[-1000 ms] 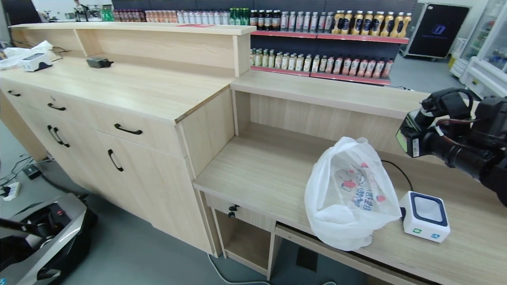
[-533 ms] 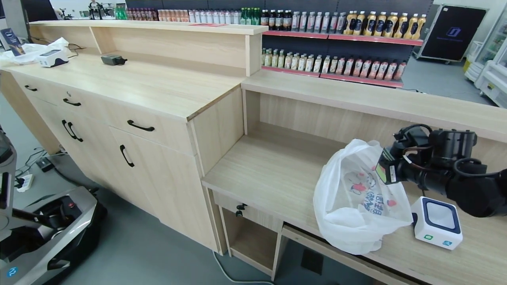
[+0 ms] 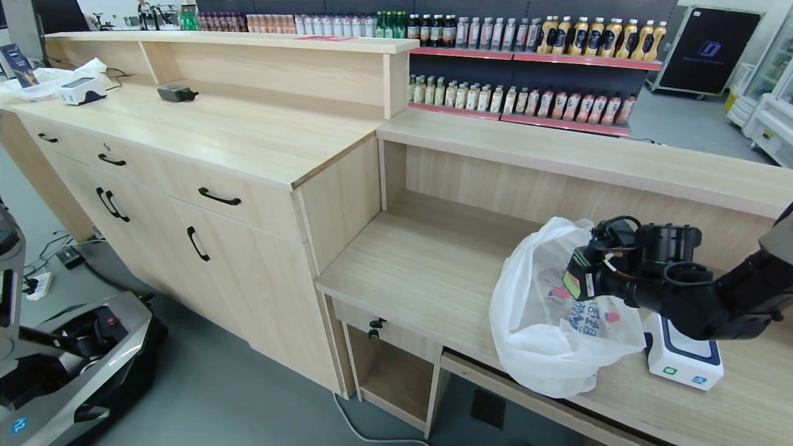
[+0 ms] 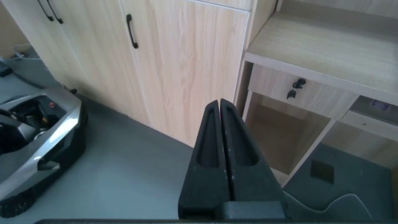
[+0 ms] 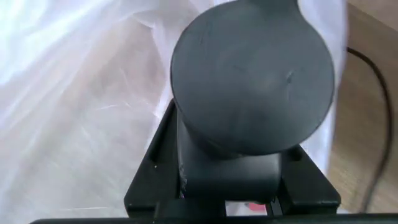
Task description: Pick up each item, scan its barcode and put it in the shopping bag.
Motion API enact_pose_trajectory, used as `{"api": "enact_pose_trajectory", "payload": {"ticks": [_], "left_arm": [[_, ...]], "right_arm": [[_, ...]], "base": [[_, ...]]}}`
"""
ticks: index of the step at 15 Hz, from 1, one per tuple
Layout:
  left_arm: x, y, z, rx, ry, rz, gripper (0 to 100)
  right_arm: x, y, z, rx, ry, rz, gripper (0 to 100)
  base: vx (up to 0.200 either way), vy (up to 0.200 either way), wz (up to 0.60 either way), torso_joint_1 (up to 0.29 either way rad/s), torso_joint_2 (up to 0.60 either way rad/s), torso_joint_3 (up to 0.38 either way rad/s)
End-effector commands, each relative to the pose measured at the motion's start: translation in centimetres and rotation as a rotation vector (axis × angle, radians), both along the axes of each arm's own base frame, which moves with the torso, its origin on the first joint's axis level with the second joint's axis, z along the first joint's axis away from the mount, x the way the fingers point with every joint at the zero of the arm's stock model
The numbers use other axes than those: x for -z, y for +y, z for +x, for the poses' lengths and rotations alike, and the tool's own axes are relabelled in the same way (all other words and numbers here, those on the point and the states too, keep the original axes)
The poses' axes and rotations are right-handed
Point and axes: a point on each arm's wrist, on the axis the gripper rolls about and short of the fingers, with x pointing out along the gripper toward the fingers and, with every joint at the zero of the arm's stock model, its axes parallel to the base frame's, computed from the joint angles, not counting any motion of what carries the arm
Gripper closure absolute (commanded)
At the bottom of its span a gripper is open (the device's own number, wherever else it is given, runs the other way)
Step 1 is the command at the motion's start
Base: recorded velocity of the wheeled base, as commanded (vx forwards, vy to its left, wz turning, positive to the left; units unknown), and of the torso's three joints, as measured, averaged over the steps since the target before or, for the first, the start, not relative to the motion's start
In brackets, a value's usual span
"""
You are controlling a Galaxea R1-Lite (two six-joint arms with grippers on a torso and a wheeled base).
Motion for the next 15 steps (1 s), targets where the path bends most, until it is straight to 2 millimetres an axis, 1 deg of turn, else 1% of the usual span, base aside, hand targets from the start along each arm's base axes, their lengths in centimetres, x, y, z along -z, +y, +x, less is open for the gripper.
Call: {"api": "enact_pose_trajectory", "payload": {"ticks": [1,3,6,10,15], "left_arm": [[0.0,0.0,0.0,-0.001,0.0,0.0,100],[0.0,0.0,0.0,-0.001,0.0,0.0,100],[0.0,0.0,0.0,-0.001,0.0,0.0,100],[0.0,0.0,0.0,-0.001,0.0,0.0,100],[0.0,0.0,0.0,-0.001,0.0,0.0,100]], "right_arm": [[2.0,0.6,0.6,-0.041,0.018,0.028,100],[2.8,1.4,1.1,-0.065,0.025,0.059,100],[4.1,1.6,1.8,-0.069,0.041,0.062,100],[4.0,1.7,3.1,-0.069,0.007,0.073,100],[4.9,1.5,3.3,-0.061,0.025,0.072,100]], "base": [[0.0,0.0,0.0,0.0,0.0,0.0],[0.0,0.0,0.0,0.0,0.0,0.0],[0.0,0.0,0.0,0.0,0.0,0.0],[0.0,0.0,0.0,0.0,0.0,0.0],[0.0,0.0,0.0,0.0,0.0,0.0]]}}
